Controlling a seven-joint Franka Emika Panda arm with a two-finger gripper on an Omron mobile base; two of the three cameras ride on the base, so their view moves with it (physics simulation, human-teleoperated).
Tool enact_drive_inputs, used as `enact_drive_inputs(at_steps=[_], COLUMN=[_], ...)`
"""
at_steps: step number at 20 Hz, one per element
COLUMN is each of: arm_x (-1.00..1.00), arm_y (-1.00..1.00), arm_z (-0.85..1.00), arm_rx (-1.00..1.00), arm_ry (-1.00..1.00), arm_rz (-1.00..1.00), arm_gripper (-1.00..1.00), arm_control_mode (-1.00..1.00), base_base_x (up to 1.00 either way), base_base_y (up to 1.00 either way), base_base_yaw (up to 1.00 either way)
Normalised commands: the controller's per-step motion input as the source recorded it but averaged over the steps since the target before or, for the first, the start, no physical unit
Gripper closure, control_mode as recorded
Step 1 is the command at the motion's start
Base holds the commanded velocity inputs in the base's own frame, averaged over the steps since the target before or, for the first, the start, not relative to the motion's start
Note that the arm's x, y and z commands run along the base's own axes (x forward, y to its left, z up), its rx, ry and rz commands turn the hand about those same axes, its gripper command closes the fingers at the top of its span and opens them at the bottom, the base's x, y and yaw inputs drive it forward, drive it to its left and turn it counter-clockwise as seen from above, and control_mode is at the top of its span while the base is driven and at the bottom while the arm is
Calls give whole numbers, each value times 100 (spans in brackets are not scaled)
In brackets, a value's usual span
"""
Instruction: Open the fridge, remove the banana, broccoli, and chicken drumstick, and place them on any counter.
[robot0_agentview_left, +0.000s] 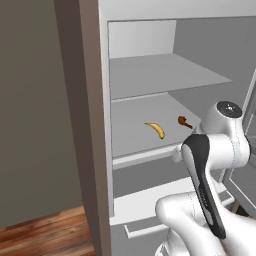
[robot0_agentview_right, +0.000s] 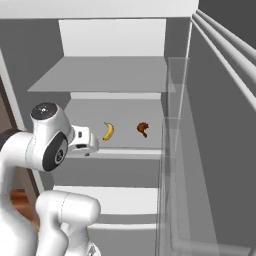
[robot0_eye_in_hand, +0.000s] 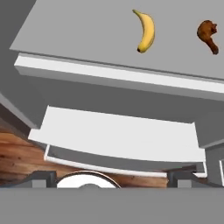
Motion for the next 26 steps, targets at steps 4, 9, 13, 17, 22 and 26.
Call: enact_drive_inputs(at_steps=[4, 9, 13, 17, 22, 26], arm_x=[68, 48, 64, 38, 7, 1], arm_y=[-7, -11, -7, 0, 0, -2], arm_z=[-15, -1, 0, 0, 0, -9], arm_rx=[0, -1, 0, 3, 14, 17], arm_ry=[-7, -14, -1, -1, 0, 0], arm_rz=[-5, -5, -3, -5, -5, -7], arm_gripper=[-100, -100, -100, -100, -100, -100], arm_control_mode=[-100, -100, -100, -100, -100, -100], base_base_x=[0, 0, 0, 0, 0, 0], base_base_y=[0, 0, 0, 0, 0, 0], base_base_yaw=[0, 0, 0, 0, 0, 0])
